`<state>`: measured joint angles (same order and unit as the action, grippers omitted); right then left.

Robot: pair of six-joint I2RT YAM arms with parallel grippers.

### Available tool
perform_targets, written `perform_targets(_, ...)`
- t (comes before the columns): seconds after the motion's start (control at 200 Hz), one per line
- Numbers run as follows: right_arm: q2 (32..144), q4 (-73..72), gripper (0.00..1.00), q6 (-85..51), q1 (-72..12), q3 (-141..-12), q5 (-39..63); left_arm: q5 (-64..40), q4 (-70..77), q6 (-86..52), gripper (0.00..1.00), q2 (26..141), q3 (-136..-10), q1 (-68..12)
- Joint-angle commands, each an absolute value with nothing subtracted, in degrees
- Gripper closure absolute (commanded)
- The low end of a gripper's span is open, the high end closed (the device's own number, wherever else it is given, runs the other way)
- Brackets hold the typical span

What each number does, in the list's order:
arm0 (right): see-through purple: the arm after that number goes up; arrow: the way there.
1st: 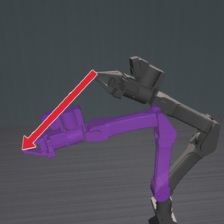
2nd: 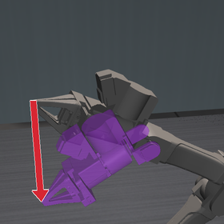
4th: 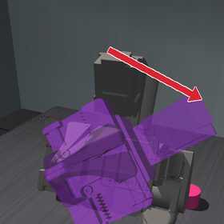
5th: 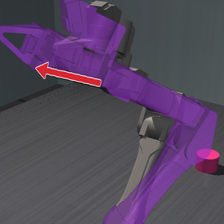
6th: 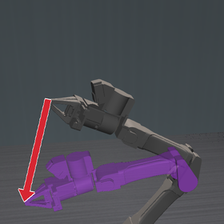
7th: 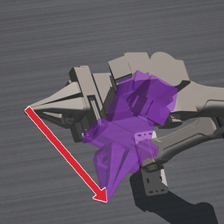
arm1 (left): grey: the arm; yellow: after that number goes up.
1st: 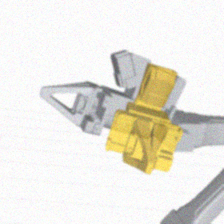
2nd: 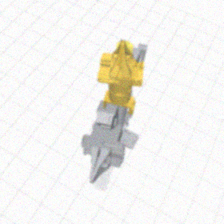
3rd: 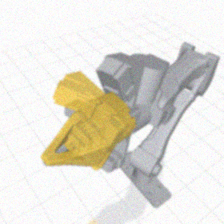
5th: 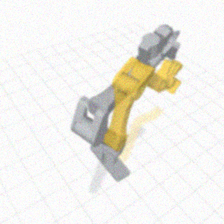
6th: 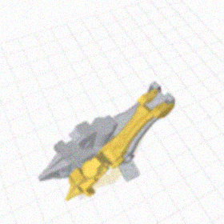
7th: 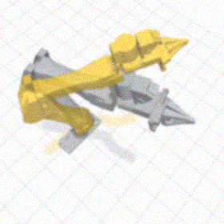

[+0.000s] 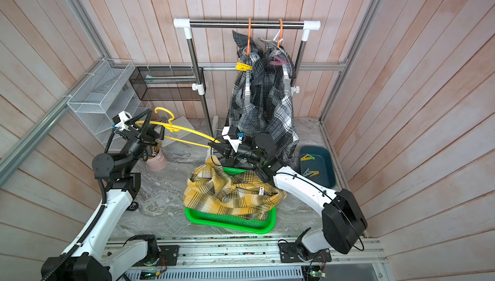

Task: Remove the clothespins securing long-sleeve shirts to the hanger
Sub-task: Place the hanger on the clothesline.

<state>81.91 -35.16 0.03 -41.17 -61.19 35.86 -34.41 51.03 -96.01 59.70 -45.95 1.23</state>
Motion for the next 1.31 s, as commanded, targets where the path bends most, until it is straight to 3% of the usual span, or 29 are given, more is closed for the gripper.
perform_targets(0.0,78.1,-23.8,1.00,-0.9,-42.1,-65.9,24.4,-37.0,47.8,-88.9,0.07,57.0,-49.2,1.7)
perform_targets(0.09,76.1,-16.0,1.00,-0.5,-43.6,-68.6,18.1,-36.8,40.7,-81.2,0.00,55.0,-51.5,2.0)
perform_targets(0.315,71.4,1.0,1.00,-1.1,-47.1,-74.7,3.3,-34.9,25.3,-62.1,0.00,50.3,-55.9,3.7)
perform_targets(0.495,70.0,13.7,1.00,-2.5,-51.9,-83.1,-10.1,-25.4,11.2,-43.0,0.00,44.9,-57.5,4.2)
perform_targets(0.83,76.4,33.4,1.00,-6.1,-63.0,-106.6,-35.8,-13.8,2.5,-28.4,0.00,40.8,-54.2,4.3)
perform_targets(1.085,80.3,35.6,1.00,-4.6,-63.6,-115.0,-41.9,-9.4,0.6,-23.8,0.00,38.8,-52.0,4.3)
perform_targets(1.301,88.0,34.5,1.00,-2.3,-56.0,-124.9,-34.2,-8.5,0.0,-22.2,0.00,38.8,-49.5,4.4)
